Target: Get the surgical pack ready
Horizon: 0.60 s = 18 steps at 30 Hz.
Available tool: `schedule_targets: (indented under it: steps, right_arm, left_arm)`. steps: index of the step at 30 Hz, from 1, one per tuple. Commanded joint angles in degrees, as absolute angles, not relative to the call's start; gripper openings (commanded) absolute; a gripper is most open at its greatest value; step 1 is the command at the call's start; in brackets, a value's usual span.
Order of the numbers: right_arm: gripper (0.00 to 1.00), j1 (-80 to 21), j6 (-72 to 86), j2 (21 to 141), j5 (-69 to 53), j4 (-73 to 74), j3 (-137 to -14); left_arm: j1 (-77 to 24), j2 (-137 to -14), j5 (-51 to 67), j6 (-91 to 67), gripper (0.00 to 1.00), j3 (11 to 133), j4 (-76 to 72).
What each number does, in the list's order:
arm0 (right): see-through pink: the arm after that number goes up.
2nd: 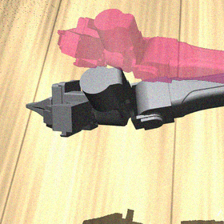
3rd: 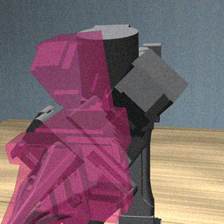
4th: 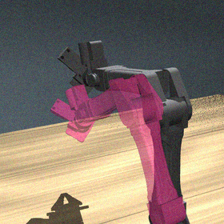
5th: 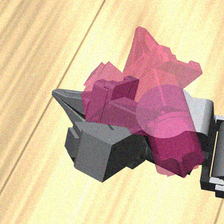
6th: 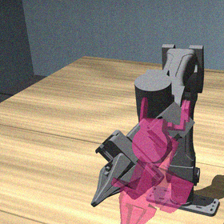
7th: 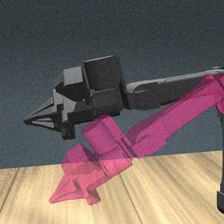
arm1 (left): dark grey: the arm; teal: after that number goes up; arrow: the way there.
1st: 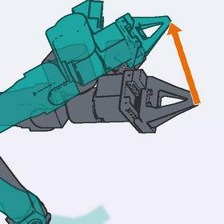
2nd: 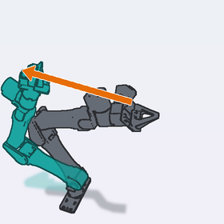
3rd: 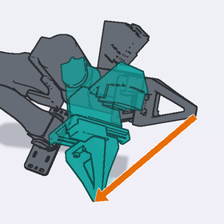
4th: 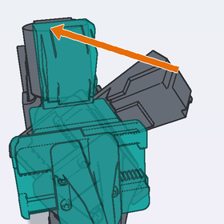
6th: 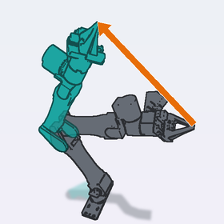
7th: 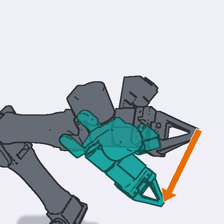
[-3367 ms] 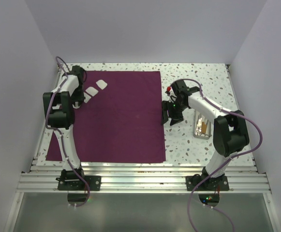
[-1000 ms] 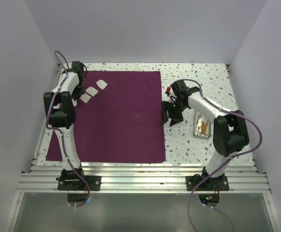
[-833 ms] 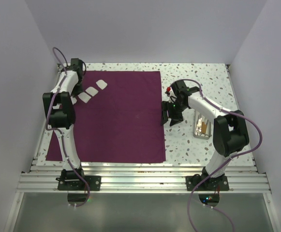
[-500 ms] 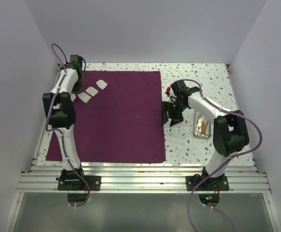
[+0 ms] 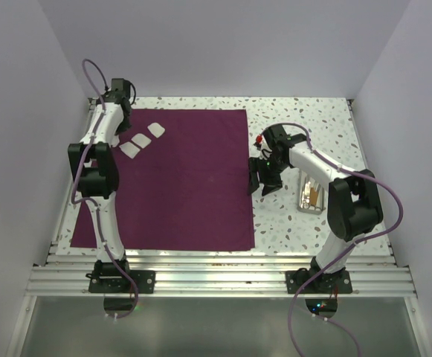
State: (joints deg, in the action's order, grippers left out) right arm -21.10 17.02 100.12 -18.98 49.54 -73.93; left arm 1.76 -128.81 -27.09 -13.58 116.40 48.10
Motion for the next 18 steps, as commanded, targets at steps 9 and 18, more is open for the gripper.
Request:
schedule_targets:
  steps: [9,18]
  right_arm:
    - [0.59,-21.45,16.7,97.29,-18.46,50.8,-72.16]
    - [0.59,-21.62,16.79,98.09,-18.9,50.19,-72.77]
  left_arm:
    - [0.53,-129.38,-26.1,-11.51,0.0,114.88,43.86]
    - [0.44,-128.06,-24.53,-10.9,0.0,111.62,42.54]
